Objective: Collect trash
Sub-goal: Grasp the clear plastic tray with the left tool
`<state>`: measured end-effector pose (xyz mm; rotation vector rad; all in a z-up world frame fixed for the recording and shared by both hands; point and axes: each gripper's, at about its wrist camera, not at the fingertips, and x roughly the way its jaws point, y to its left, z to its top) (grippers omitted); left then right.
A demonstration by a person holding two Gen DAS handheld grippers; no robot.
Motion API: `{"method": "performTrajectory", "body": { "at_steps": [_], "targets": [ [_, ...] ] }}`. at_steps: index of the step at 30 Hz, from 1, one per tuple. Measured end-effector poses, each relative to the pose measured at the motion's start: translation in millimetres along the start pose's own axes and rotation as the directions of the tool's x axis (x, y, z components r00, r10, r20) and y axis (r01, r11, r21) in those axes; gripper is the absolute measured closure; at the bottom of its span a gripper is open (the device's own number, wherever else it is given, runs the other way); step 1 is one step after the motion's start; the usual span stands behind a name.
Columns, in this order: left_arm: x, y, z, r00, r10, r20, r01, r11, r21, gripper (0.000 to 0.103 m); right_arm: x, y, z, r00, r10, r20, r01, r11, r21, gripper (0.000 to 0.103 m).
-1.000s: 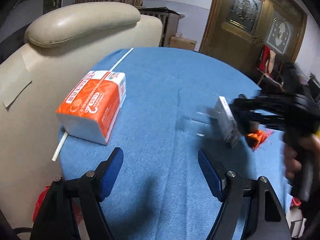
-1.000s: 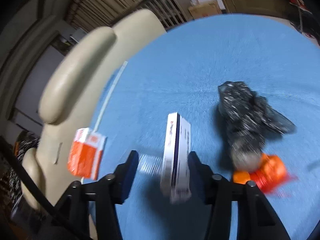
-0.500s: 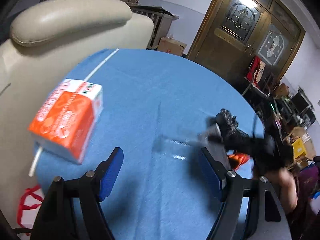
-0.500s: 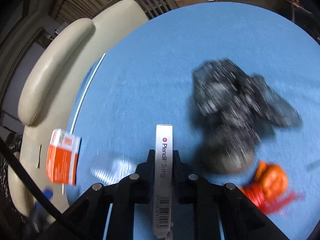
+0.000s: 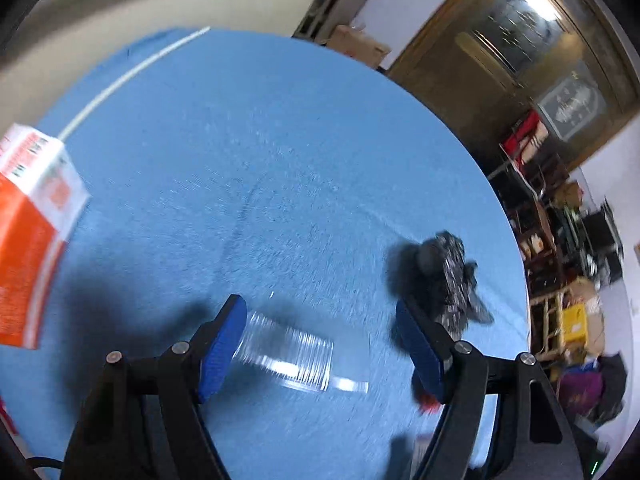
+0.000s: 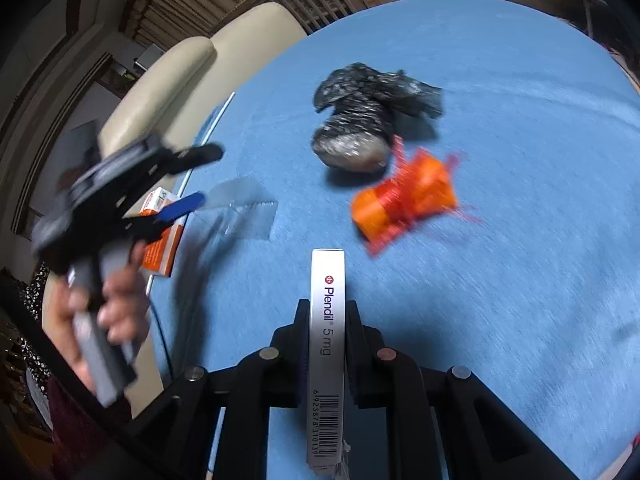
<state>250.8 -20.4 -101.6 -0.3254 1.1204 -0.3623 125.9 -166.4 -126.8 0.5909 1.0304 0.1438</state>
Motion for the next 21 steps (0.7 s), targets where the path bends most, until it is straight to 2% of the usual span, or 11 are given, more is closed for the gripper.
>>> {"method": "performTrajectory", "body": {
  "at_steps": [4,6,9,12,13,14,17,21],
  "targets": [
    [18,1,-7,0.998,-0.009,-0.056,0.007,1.0,-0.021,0.026,-11,-9,-11,1.0,0.012,0.0,-0.012,1.0,0.005,0.087],
    [17,-5,-18,0.998,-0.009,-0.059,0.011,0.999,0.037,0.026,-14,-11,-14,1.0,0.018,0.0,-0.018,1.0,0.005,0.087],
    [11,-19,-36,0.997,-0.025,-0.08,0.036,0.989,0.143,0.039,-21,-18,-16,1.0,0.03,0.009,-0.03,0.999,0.019,0.087],
    [-7,-29,-58,0.998,-0.012,-0.061,0.025,0.975,0.221,0.04,-30,-26,-19,0.999,0.035,0.026,-0.036,0.999,0.037,0.087],
    [-12,-32,-64,0.997,-0.018,-0.07,0.035,0.97,0.242,0.04,-34,-30,-21,0.999,0.034,0.034,-0.036,0.998,0.045,0.087],
    [-17,-35,-74,0.994,-0.025,-0.11,0.054,0.963,0.266,0.04,-40,-35,-23,0.999,0.034,0.041,-0.036,0.998,0.053,0.087],
    [-30,-34,-98,0.99,0.009,-0.143,0.03,0.963,0.269,0.04,-49,-49,-29,0.998,0.031,0.062,-0.036,0.996,0.081,0.087],
    [-50,-28,-116,0.987,-0.017,-0.159,0.057,0.965,0.256,0.04,-62,-60,-42,0.996,0.025,0.086,-0.034,0.994,0.103,0.087]
  ]
}}
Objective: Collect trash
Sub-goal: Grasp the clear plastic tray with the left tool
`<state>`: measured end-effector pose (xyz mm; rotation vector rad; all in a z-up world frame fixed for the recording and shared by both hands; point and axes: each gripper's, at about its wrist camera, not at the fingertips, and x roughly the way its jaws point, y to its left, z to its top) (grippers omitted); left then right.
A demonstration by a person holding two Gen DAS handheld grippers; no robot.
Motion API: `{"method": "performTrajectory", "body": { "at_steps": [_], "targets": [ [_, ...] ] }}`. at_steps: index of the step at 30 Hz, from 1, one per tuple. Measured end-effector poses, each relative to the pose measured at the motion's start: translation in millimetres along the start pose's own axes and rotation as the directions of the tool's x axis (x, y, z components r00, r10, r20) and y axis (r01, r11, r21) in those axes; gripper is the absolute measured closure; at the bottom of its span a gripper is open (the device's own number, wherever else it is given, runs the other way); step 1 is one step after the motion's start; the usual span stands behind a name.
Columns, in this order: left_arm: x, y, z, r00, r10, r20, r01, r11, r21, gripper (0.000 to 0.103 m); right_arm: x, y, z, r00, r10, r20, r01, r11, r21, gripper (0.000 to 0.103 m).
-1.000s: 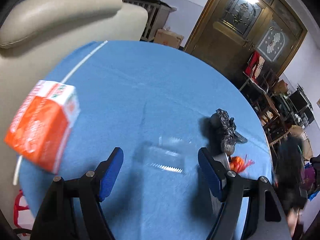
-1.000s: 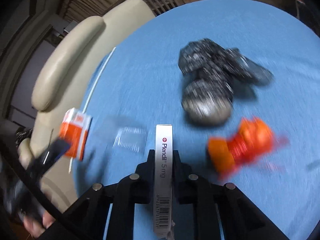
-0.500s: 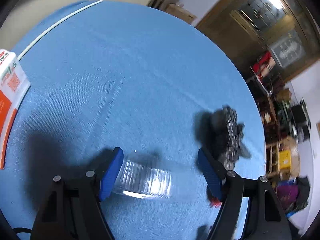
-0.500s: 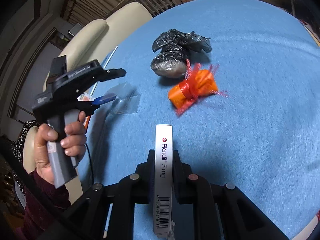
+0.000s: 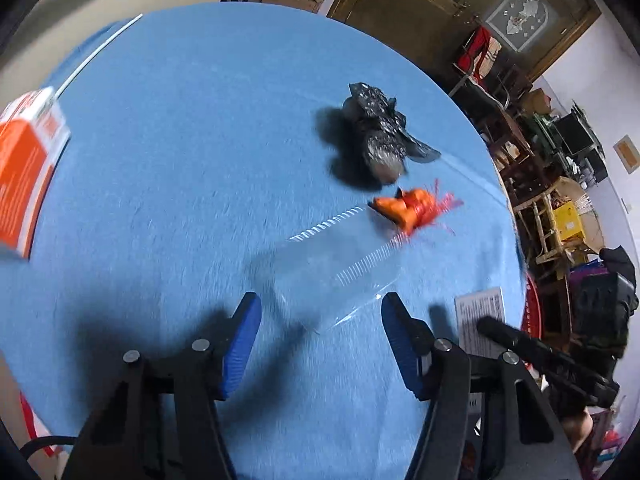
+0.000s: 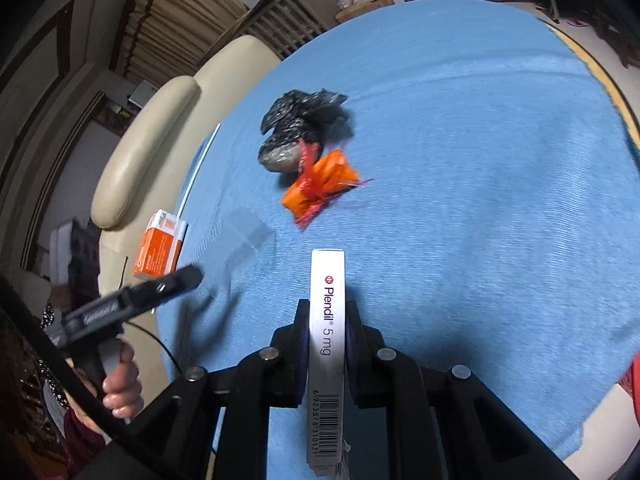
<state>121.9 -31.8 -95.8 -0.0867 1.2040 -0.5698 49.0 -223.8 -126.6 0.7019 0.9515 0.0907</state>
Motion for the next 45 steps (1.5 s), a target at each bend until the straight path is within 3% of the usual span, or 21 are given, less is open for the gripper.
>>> {"method": "performTrajectory", "body": {
  "at_steps": [5,9,12,15,20,26,27,28,31,37,45],
  "targets": [
    [-12,-6,9,0.995,0.068,0.073,-0.07,0.997,0.025,0.035,-15,-5,-1,1.0,0.001,0.029,-0.002,1.0,0.016,0.087],
    [-5,-21,17,0.992,0.068,0.107,-0.079,0.992,0.095,0.033,-21,-10,-2,0.999,0.002,0.051,-0.004,1.0,0.027,0.087],
    [10,-41,15,0.986,0.094,0.135,-0.122,0.969,0.217,0.033,-23,-14,-1,0.998,-0.001,0.057,-0.001,0.999,0.036,0.087],
    [27,-52,11,0.983,0.119,0.14,-0.161,0.927,0.338,0.033,-24,-18,-2,0.999,-0.003,0.055,0.001,0.999,0.046,0.087],
    [42,-43,9,0.993,0.087,0.077,-0.111,0.902,0.416,0.033,-24,-19,-4,0.999,-0.001,0.049,-0.001,0.999,0.05,0.087],
    [42,-42,5,0.996,0.059,0.073,-0.084,0.903,0.421,0.033,-16,-13,-7,0.999,-0.001,0.033,0.0,0.999,0.034,0.086],
    [41,-42,5,0.995,0.057,0.077,-0.084,0.906,0.415,0.034,-16,-12,-8,0.999,-0.003,0.034,0.002,1.0,0.03,0.087],
    [44,-43,3,0.994,0.066,0.083,-0.094,0.908,0.408,0.042,-16,-10,-9,0.999,-0.009,0.036,0.008,1.0,0.022,0.087],
    [42,-45,0,0.993,0.072,0.097,-0.105,0.913,0.395,0.043,-18,-5,-10,0.999,-0.022,0.047,0.021,1.0,0.003,0.087],
    [33,-48,-6,0.989,0.076,0.124,-0.111,0.947,0.303,0.045,-28,1,-12,0.996,-0.039,0.079,0.041,0.999,-0.024,0.086],
    [-1,-76,-16,0.972,0.11,0.209,-0.165,0.949,0.27,0.045,-51,1,-16,0.989,-0.041,0.144,0.047,0.998,-0.042,0.086]
  ]
}}
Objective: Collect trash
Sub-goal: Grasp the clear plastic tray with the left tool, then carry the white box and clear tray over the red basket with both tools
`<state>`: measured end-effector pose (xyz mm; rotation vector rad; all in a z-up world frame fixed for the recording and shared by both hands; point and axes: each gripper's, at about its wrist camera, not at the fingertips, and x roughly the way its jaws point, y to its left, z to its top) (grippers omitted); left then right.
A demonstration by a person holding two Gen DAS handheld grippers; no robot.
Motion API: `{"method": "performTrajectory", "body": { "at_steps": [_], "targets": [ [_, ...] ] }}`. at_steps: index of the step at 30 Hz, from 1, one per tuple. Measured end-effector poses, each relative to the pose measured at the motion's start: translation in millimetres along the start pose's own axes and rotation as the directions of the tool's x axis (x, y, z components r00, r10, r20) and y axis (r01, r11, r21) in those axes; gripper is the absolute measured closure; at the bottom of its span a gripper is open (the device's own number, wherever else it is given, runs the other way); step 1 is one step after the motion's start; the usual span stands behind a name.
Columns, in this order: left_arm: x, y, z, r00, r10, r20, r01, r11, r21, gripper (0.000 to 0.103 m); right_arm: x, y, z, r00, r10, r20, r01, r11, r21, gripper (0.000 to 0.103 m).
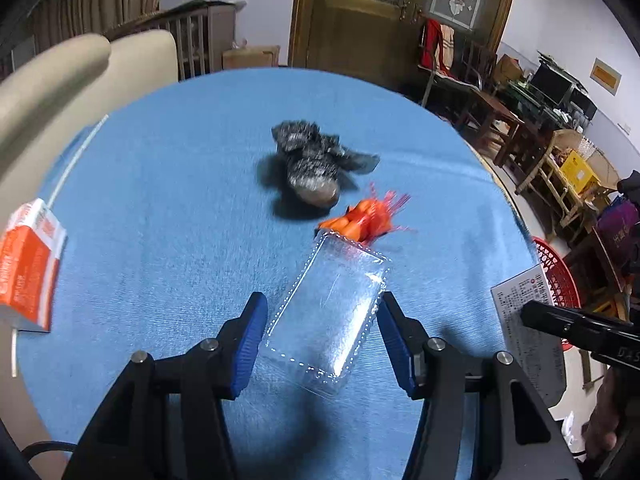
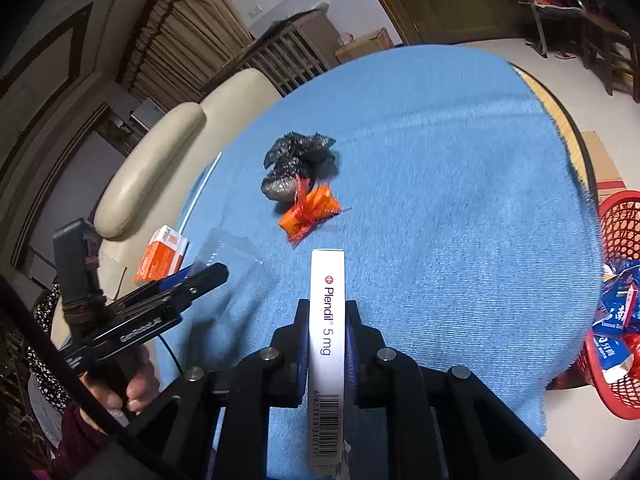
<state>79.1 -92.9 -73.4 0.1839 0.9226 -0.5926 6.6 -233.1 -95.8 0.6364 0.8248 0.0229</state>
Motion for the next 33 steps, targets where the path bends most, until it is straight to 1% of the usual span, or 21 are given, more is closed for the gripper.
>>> {"method": "performTrajectory", "body": {
  "at_steps": [3,9,15,20,25,33],
  "targets": [
    [-14,-17,2,0.999,0.041,0.025,-0.041,0.999,0.02,0.045,-11,-1,-2,1.0,-0.005,0.028,0.005,1.0,-0.007,0.086],
    [-37,-55,6,0.994,0.089,0.062,-0.094,0.993,0.07,0.045,-41,-8,-5,0.995,-0.018,0.099,0.02,1.0,-0.02,0.086],
    [-54,-94,10,0.99,0.104,0.099,-0.117,0.984,0.135,0.045,-72,-24,-8,0.987,-0.024,0.157,0.023,1.0,0.006,0.086],
    [-63,-117,12,0.986,0.115,0.121,-0.135,0.976,0.173,0.045,-93,-36,-8,0.981,-0.024,0.194,0.019,0.999,0.027,0.086],
    [-66,-139,13,0.981,0.13,0.147,-0.159,0.965,0.209,0.045,-106,-43,-11,0.976,-0.026,0.216,0.019,0.999,0.037,0.086],
    [-62,-164,14,0.978,0.135,0.159,-0.174,0.949,0.262,0.045,-120,-55,-13,0.968,-0.053,0.244,0.04,0.997,0.059,0.086]
  ]
}}
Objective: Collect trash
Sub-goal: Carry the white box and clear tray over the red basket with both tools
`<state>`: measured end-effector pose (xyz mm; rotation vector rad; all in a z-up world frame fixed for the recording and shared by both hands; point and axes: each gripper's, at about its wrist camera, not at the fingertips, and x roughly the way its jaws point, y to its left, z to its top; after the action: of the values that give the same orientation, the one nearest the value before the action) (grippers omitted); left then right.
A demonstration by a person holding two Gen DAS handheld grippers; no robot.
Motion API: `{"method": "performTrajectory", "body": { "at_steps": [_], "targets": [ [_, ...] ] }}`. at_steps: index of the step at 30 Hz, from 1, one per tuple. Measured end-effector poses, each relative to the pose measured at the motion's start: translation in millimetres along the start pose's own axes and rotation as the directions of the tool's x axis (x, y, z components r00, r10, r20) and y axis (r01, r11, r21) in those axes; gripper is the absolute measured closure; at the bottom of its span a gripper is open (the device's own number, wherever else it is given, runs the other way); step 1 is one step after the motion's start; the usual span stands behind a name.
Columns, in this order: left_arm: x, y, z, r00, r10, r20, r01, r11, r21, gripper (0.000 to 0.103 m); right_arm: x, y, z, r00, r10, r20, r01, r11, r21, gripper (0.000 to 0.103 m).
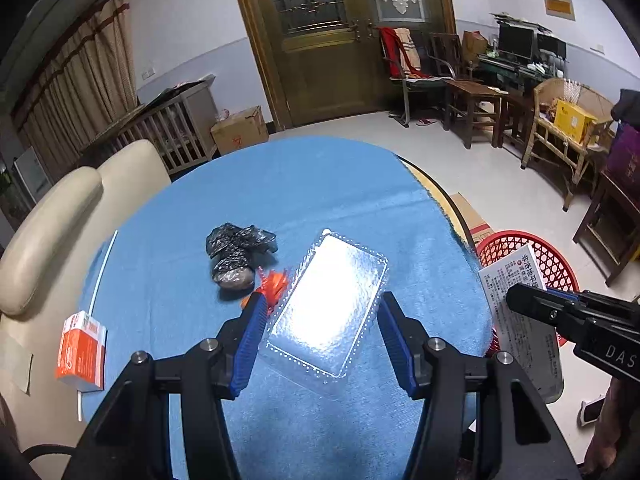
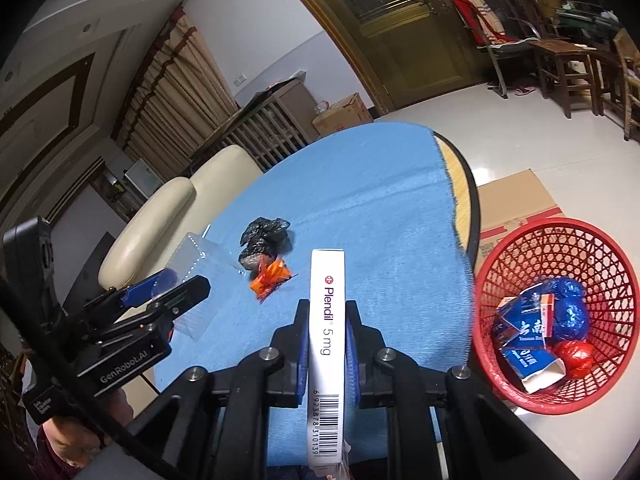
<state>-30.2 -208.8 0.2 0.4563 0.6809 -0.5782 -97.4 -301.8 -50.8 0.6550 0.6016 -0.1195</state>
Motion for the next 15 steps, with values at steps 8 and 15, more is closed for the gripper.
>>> {"method": "performTrajectory", "body": {
  "at_steps": [8,15],
  "targets": [
    [-1,-14,1,1.0,0.017,0.015,-0.018,0.999,0.036,0.045,-6,-8,-1,1.0,-0.014,0.014,0.014,1.0,0.015,0.086],
    [0,-20,2,0.999,0.029,0.017,-0.03,0.998,0.049,0.045,-10,-14,-1,1.0,-0.021,0.02,0.02,1.0,0.023,0.086]
  ]
}}
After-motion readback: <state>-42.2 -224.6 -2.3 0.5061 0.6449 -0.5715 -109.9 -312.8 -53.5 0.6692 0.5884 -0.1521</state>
